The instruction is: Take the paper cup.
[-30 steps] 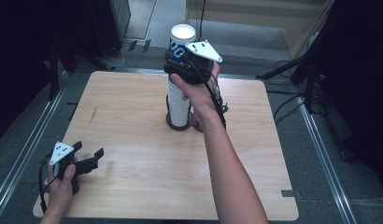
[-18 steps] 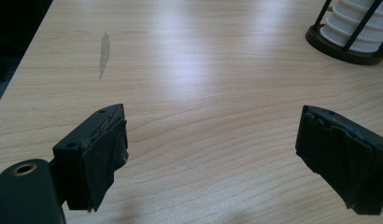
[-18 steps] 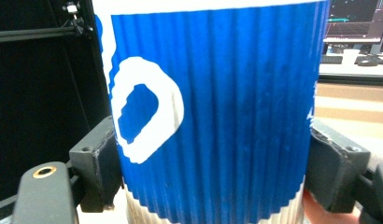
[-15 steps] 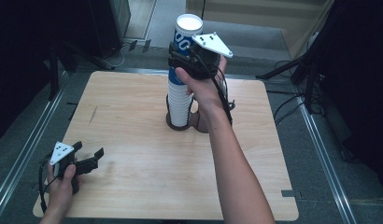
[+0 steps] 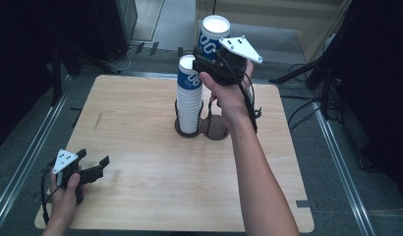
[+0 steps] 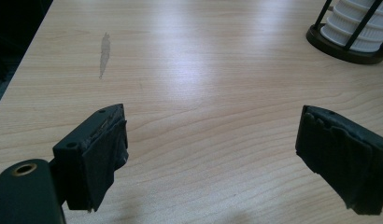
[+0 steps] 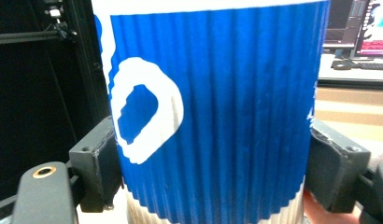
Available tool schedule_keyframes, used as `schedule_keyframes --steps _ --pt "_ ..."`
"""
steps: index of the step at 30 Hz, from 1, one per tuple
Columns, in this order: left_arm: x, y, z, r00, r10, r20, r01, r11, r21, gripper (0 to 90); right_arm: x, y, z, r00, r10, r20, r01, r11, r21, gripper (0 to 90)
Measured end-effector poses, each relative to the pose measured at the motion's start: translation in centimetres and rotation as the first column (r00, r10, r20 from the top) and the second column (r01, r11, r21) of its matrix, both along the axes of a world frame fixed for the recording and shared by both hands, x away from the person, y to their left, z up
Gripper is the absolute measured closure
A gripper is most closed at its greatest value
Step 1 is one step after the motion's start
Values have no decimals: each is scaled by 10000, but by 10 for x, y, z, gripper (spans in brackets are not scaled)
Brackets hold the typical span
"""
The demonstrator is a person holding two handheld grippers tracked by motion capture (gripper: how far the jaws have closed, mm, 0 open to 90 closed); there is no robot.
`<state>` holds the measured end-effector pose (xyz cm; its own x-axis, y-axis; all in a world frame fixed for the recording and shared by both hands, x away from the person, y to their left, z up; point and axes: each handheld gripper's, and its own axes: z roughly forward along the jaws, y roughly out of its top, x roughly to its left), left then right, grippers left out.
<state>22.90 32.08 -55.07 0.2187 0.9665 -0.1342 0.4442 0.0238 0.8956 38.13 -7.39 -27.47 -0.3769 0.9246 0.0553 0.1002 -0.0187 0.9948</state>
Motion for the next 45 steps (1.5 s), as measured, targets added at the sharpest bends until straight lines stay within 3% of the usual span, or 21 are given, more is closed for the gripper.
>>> schedule_keyframes --steps 10,25,31,45 --pt "0 0 0 10000 18 0 -18 10000 25 99 -5 -18 -10 9999 -143 -81 144 9998 137 182" --pt "0 0 0 10000 31 3 -31 10000 31 99 -21 -29 -25 9992 -348 -175 345 9993 -174 184" --pt "0 0 0 10000 19 0 -19 10000 20 99 -30 -33 -37 9989 -425 -185 415 9980 -486 184" --pt "0 0 0 10000 27 -6 -27 10000 64 99 -41 -46 -66 9969 -596 -521 563 9965 -611 184"
